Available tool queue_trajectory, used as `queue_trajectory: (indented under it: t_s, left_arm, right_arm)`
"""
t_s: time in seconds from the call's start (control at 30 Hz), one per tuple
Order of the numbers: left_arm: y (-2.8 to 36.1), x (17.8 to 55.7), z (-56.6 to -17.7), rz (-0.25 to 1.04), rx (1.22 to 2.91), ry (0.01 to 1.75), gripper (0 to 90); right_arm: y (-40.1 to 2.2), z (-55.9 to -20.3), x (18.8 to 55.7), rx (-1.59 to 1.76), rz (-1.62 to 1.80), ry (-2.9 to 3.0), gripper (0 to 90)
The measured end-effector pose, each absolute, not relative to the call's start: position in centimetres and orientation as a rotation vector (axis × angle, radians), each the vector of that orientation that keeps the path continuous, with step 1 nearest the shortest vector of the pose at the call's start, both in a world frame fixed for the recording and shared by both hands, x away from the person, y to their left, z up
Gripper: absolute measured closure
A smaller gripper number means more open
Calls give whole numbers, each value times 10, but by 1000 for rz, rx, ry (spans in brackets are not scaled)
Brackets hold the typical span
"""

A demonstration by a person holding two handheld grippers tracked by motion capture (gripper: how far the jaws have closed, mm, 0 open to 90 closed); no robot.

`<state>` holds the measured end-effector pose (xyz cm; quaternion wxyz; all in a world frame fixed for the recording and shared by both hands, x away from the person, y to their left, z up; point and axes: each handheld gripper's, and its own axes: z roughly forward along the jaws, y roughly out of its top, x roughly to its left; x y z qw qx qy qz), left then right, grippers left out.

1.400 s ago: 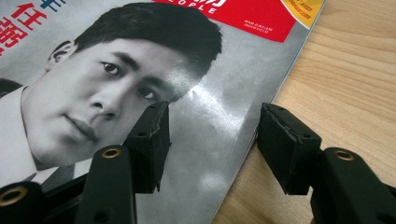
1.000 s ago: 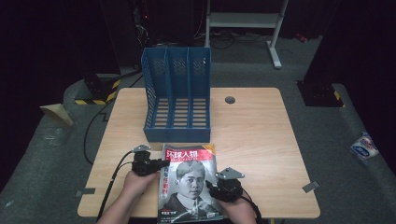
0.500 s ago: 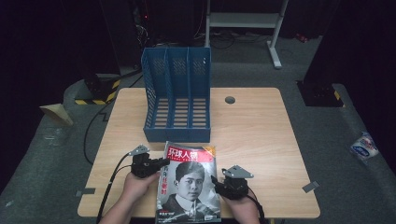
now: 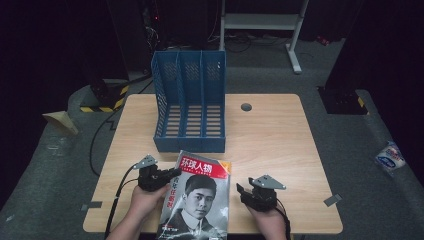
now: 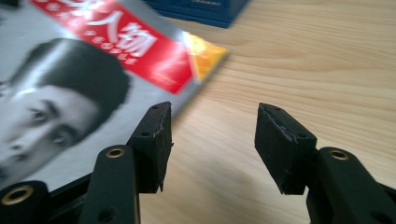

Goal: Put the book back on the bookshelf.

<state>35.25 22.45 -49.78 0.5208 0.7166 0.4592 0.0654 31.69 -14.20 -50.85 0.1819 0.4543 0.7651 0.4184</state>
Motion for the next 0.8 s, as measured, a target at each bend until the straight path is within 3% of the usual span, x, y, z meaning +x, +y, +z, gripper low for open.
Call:
queue_trajectory:
  t_s: [0.27, 0.47, 0.8]
  left_arm:
    - [224, 350, -493, 163, 1688, 1078, 863]
    - [223, 341, -474, 245, 1666, 985, 866]
    - [217, 320, -439, 349, 1606, 830, 867]
  right_arm:
    - [-101, -519, 310, 1164, 1108, 2342, 387]
    - [-100, -519, 312, 1207, 1139, 2334, 343]
    - [-95, -520, 313, 1240, 1231, 2345, 343]
